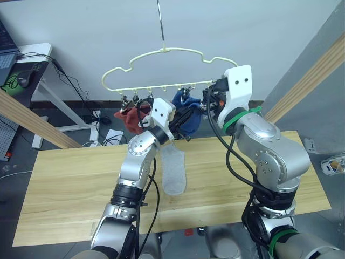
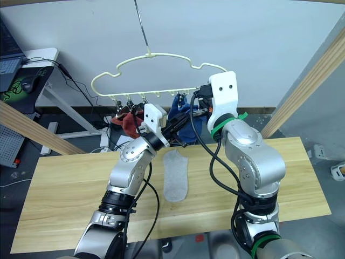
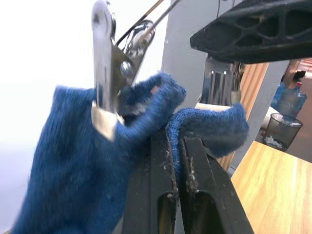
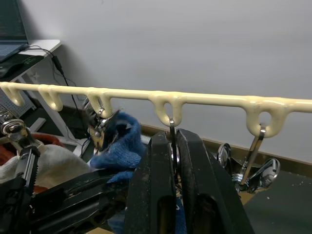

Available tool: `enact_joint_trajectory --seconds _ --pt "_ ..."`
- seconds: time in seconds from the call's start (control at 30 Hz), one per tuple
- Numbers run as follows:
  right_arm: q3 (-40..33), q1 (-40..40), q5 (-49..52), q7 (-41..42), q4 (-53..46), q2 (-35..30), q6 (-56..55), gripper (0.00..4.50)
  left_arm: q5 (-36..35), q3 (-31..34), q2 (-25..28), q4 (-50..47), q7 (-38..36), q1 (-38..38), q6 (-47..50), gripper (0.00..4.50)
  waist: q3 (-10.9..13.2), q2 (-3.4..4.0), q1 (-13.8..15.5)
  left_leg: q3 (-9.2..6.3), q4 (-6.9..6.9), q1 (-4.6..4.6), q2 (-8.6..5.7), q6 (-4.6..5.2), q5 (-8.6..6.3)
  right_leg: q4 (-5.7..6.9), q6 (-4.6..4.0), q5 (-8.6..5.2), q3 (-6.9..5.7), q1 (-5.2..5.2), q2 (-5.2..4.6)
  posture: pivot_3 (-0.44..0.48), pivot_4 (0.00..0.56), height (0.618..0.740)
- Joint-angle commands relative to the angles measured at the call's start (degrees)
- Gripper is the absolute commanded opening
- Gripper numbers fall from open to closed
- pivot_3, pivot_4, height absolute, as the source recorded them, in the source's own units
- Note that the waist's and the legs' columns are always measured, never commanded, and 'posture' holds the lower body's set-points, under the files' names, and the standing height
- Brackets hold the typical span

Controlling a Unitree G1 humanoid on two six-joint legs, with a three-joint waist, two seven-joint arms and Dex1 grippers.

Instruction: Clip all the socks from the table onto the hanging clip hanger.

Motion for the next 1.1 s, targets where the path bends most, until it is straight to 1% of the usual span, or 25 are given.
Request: enact_joint_trajectory --seconds 0.03,0.3,0.37,0.4,0.5,0.53,0.6,0.87,0.97,1.03,1.1 --pt "-0.6 0.2 0.2 -0.4 -1.4 -0.2 1.1 0.00 0.1 -0.4 -0.6 -2.4 0.1 0.4 -1.8 0.02 0.0 0.00 0.0 0.00 0.01 0.00 0.00 0.00 0.00 0.00 0.01 0.01 0.00 0.00 0.00 -0.258 0.294 0.735" --pt "-0.3 0.5 0.6 -0.3 -1.4 -0.1 3.0 0.00 0.2 -0.4 -1.2 -2.2 0.7 0.3 -1.9 0.02 0.0 -0.01 0.0 -0.01 0.03 0.00 0.00 0.02 0.01 0.00 0.03 0.02 -0.01 0.02 -0.03 -0.257 0.295 0.735" --pt "-0.4 0.5 0.8 -0.3 -1.4 0.1 3.1 0.57 0.3 -0.5 -1.4 -2.1 0.8 0.2 -2.1 0.00 0.0 -0.01 0.0 -0.01 0.04 0.00 -0.01 0.03 0.02 0.01 0.04 0.02 -0.01 0.03 -0.03 -0.257 0.295 0.735" --pt "-0.5 0.5 0.8 -0.3 -1.4 0.1 3.1 0.78 0.4 -0.6 -1.4 -2.1 0.7 0.2 -2.2 0.00 0.0 -0.01 0.0 -0.02 0.04 0.00 -0.01 0.03 0.02 0.01 0.04 0.02 -0.01 0.03 -0.03 -0.257 0.295 0.735" --pt "-0.6 0.5 0.9 -0.2 -1.4 0.2 3.3 1.87 0.5 -0.7 -1.4 -1.9 0.7 0.3 -2.5 0.00 0.0 -0.01 0.0 -0.01 0.04 0.00 0.00 0.03 0.02 0.01 0.04 0.03 -0.01 0.03 -0.03 -0.254 0.292 0.735" --pt "-0.6 0.5 0.8 -0.2 -1.4 0.3 3.3 2.30 0.6 -0.7 -1.4 -1.8 0.7 0.3 -2.7 0.00 0.0 -0.01 0.0 0.00 0.04 0.00 -0.01 0.03 0.02 0.01 0.04 0.03 0.00 0.02 -0.03 -0.254 0.292 0.735" --pt "-0.7 0.6 0.8 -0.2 -1.4 0.4 3.2 2.88 0.7 -0.6 -1.4 -1.5 0.7 0.3 -2.9 0.00 0.0 -0.01 -0.1 0.00 0.04 0.00 -0.01 0.03 0.02 0.01 0.04 0.03 0.01 0.02 -0.03 -0.253 0.291 0.735" --pt "-1.1 0.8 1.6 1.0 -2.7 0.3 0.9 2.88 0.9 -0.6 -0.9 -1.3 0.4 0.4 -3.3 0.00 0.0 -0.01 -0.1 0.00 0.04 0.00 -0.01 0.04 0.02 0.03 0.04 0.03 0.00 0.02 -0.02 -0.251 0.289 0.735" --pt "-0.9 1.8 3.8 4.1 -4.6 -1.9 2.2 2.88 1.0 -0.7 -0.7 -1.4 0.2 0.5 -3.2 0.00 0.0 -0.01 -0.1 0.00 0.04 0.00 -0.01 0.04 0.02 0.02 0.04 0.03 -0.01 0.02 -0.02 -0.249 0.288 0.735" --pt "-1.8 2.3 5.4 6.5 -5.5 -4.9 3.2 2.88 0.2 -0.6 -0.4 -1.8 -0.6 1.0 -2.7 0.00 0.0 -0.01 -0.1 0.00 0.04 0.00 -0.01 0.04 0.02 0.01 0.04 0.04 0.00 0.02 -0.03 -0.245 0.286 0.735" --pt "-2.7 2.5 6.5 7.7 -5.9 -6.7 3.8 2.93 -0.1 -0.4 -0.2 -2.0 -0.8 1.3 -2.3 0.52 0.0 -0.01 -0.1 0.01 0.05 0.00 -0.01 0.04 0.02 0.01 0.04 0.04 0.01 0.02 -0.03 -0.245 0.286 0.735"
